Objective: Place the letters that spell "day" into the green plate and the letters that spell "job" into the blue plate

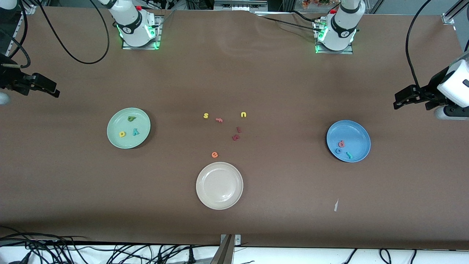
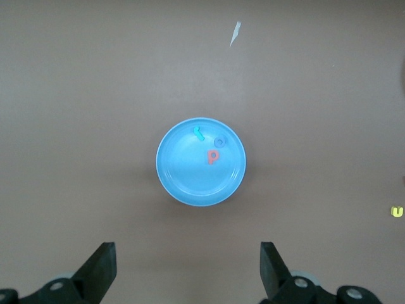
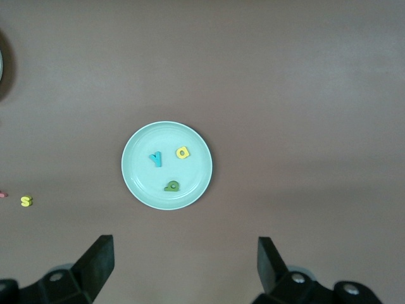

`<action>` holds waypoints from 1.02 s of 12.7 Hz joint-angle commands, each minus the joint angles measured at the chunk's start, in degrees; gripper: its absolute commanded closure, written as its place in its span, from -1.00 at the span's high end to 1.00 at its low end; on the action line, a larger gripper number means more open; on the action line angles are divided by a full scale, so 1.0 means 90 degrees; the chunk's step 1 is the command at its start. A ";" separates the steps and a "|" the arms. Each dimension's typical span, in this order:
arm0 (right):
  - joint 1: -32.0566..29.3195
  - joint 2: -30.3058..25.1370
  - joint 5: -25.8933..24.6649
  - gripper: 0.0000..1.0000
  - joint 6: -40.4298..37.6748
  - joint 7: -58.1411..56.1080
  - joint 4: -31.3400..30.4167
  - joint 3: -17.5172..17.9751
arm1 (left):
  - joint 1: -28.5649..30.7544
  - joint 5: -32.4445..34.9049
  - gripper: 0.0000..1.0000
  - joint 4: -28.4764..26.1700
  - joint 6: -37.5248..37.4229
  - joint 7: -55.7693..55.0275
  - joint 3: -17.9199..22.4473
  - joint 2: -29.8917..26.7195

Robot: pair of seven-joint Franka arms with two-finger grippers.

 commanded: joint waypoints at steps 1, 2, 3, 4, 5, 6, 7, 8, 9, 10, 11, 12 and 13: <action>-0.0004 -0.0044 0.0103 1.00 -0.0122 -0.0069 0.0069 -0.0007 | -0.0135 -0.0170 1.00 -0.0278 0.0048 0.0071 0.0196 -0.0257; -0.0014 -0.0044 0.0103 1.00 -0.0122 -0.0069 0.0069 -0.0007 | -0.0116 -0.0170 1.00 -0.0278 0.0067 0.0081 0.0196 -0.0190; -0.0004 -0.0044 0.0103 1.00 -0.0151 -0.0069 0.0059 -0.0007 | -0.0087 -0.0170 1.00 -0.0278 0.0058 0.0081 0.0186 -0.0160; -0.0014 -0.0044 0.0103 1.00 -0.0229 -0.0059 0.0069 -0.0016 | -0.0048 -0.0179 1.00 -0.0268 0.0048 0.0091 0.0176 -0.0141; -0.0014 -0.0044 0.0103 1.00 -0.0249 -0.0059 0.0059 -0.0016 | -0.0038 -0.0199 1.00 -0.0258 0.0048 0.0100 0.0176 -0.0150; -0.0014 -0.0044 0.0103 1.00 -0.0259 -0.0069 0.0059 -0.0045 | -0.0028 -0.0208 1.00 -0.0239 0.0038 0.0100 0.0176 -0.0150; -0.0014 -0.0044 0.0103 1.00 -0.0268 -0.0079 0.0059 -0.0036 | -0.0028 -0.0209 1.00 -0.0229 0.0009 0.0100 0.0176 -0.0160; -0.0014 -0.0044 0.0103 1.00 -0.0249 -0.0079 0.0059 -0.0036 | -0.0028 -0.0209 1.00 -0.0239 -0.0001 0.0100 0.0176 -0.0170; -0.0014 -0.0044 0.0103 1.00 -0.0220 -0.0079 0.0059 -0.0046 | -0.0028 -0.0209 1.00 -0.0229 -0.0001 0.0100 0.0176 -0.0160; -0.0014 -0.0044 0.0103 1.00 -0.0210 -0.0079 0.0059 -0.0046 | -0.0028 -0.0209 1.00 -0.0219 -0.0001 0.0110 0.0176 -0.0160; -0.0014 -0.0044 0.0093 1.00 -0.0210 -0.0069 0.0059 -0.0046 | -0.0028 -0.0209 1.00 -0.0219 -0.0001 0.0110 0.0176 -0.0160; -0.0014 -0.0044 0.0093 1.00 -0.0200 -0.0079 0.0059 -0.0046 | -0.0028 -0.0209 1.00 -0.0229 -0.0001 0.0110 0.0176 -0.0160; -0.0014 -0.0035 0.0093 1.00 -0.0191 -0.0079 0.0059 -0.0046 | -0.0038 -0.0209 1.00 -0.0219 -0.0001 0.0110 0.0167 -0.0150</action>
